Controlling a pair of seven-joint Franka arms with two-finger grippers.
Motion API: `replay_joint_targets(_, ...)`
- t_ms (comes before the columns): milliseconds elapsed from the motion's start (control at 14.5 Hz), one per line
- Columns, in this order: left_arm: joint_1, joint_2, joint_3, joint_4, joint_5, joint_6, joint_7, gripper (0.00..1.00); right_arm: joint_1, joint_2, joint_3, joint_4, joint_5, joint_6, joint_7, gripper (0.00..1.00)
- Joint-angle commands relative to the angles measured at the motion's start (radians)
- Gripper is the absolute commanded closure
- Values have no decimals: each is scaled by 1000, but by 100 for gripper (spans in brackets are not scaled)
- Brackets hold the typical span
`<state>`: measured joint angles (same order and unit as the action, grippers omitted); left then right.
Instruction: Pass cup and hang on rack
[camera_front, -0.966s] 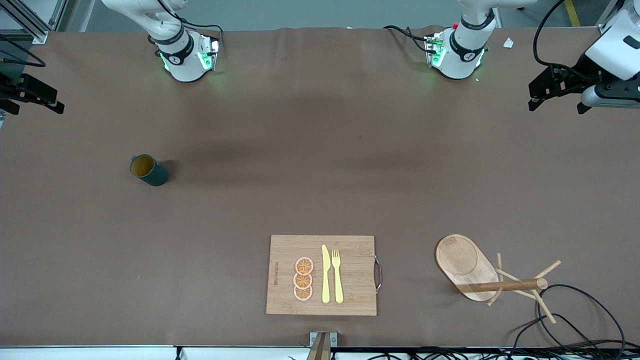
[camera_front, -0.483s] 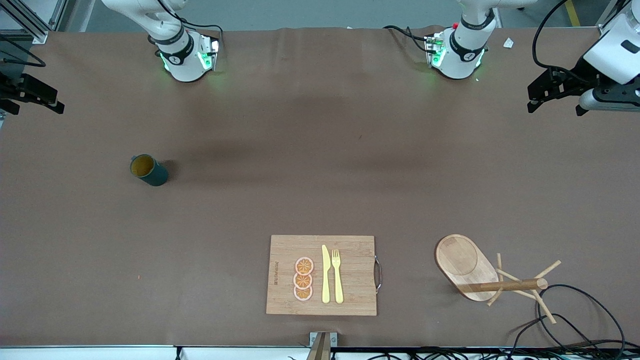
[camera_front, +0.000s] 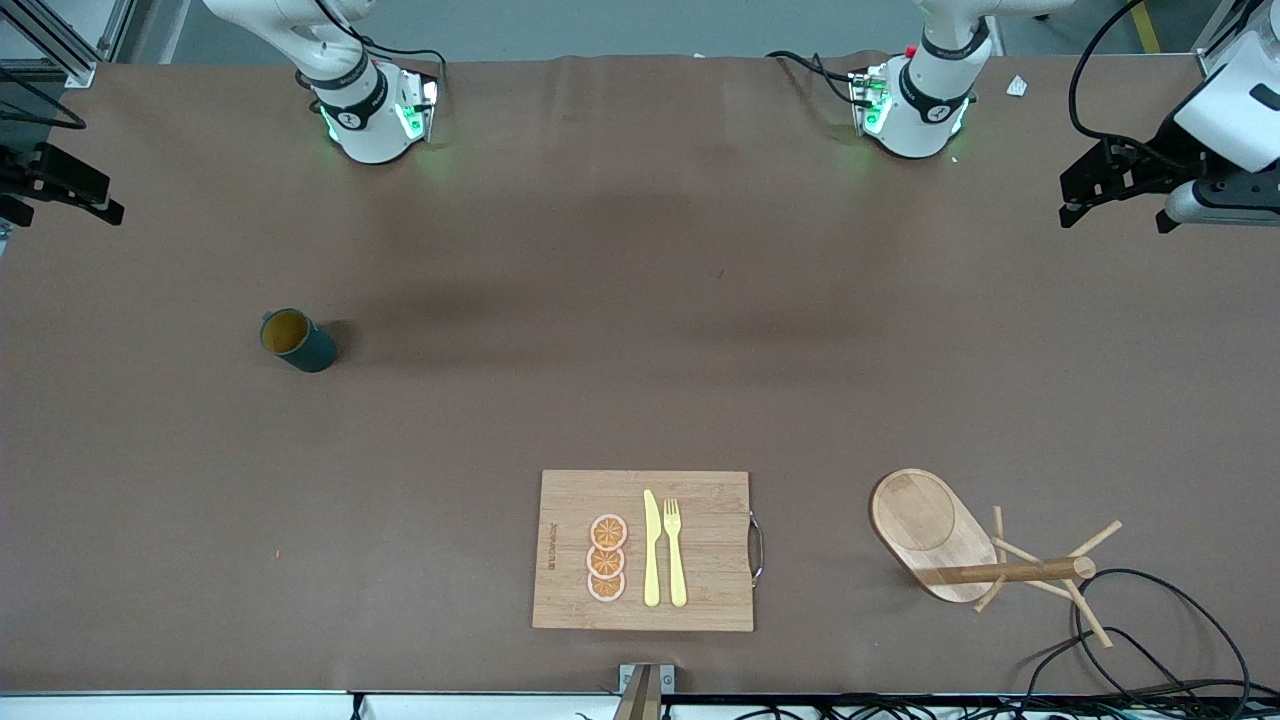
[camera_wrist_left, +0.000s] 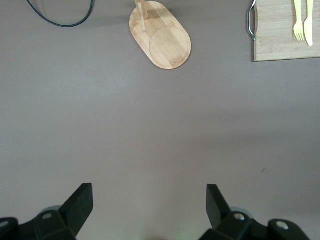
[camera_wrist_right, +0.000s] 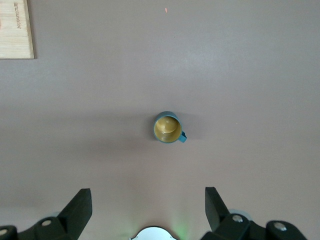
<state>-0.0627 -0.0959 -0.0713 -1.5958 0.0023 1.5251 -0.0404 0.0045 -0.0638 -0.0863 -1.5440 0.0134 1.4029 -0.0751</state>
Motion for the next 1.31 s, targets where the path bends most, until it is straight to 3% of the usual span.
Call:
replay_joint_targets(0,4,31,-1,54,2,-31,2,0,-6,60,-4,-5,-1,13,-2,0)
replay_joint_targets(345,4,33,-1,59,-2,-36,2,0,-27,209,-6,12,-9,79,-20,0)
replay_joint_targets(483,6,36,-1,63,-2,-36,2,0,-28,234,-6,-22,-4,117,-136,0)
replay_joint_targets(1241,6,38,13,76,-5,-36,10,0,-77,228,-4,-618,20,721,-504,0)
